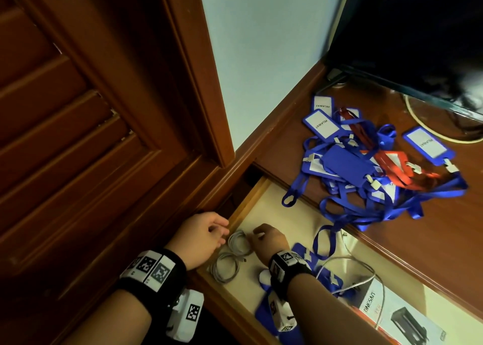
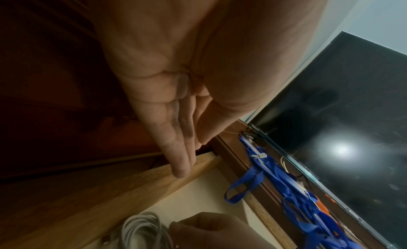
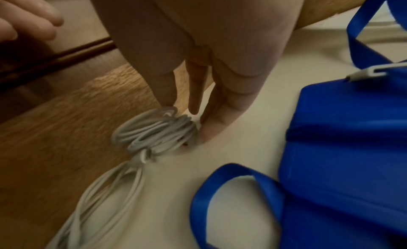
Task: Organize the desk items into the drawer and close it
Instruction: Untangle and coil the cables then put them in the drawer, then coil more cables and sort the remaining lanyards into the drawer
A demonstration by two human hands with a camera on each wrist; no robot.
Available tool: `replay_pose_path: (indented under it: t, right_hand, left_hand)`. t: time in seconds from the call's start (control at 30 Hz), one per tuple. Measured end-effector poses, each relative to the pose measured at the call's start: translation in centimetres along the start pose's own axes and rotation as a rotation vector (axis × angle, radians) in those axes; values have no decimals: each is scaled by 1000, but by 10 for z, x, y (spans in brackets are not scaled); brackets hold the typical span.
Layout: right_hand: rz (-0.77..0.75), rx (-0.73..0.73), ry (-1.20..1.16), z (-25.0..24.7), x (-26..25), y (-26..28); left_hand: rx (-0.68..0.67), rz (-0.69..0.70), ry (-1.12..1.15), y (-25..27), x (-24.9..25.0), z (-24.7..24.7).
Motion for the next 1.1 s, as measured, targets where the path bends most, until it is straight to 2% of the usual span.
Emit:
replay_pose_path:
  t: [0.37,0.5,0.63,0.8,0.97,1.03,1.1]
  right_hand:
    - [5,-21,12,-15,11,14]
    - [-87,37,25,-39,-9,29]
    - [-235,164,-14,-90,-36,53]
    - [-314,488,63,-196,-46,92]
    - [-224,632,194,-268,-9,97]
    - [-147,563,305,-282,8,92]
    - [-71,455,402,-290,21,87]
  left_hand:
    - [5,21,6,0,3,-1]
    - [35,81,3,2,21,0]
    - [64,183,25,4,61,8]
    - [126,385,-28,-7,134,29]
    - [191,531,-217,-42,218,57]
    - [177,546,-448,-60,242,75]
    - [98,503,-675,-79,249,95]
Point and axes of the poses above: each hand's wrist, its own y-axis away from the middle knuckle, its own z-axis out of the palm, x = y × z, the point moved 7 cm from there along -y, towards the middle knuckle, and after that the axes turned 7 degrees about -z, right-handed, at the moved point
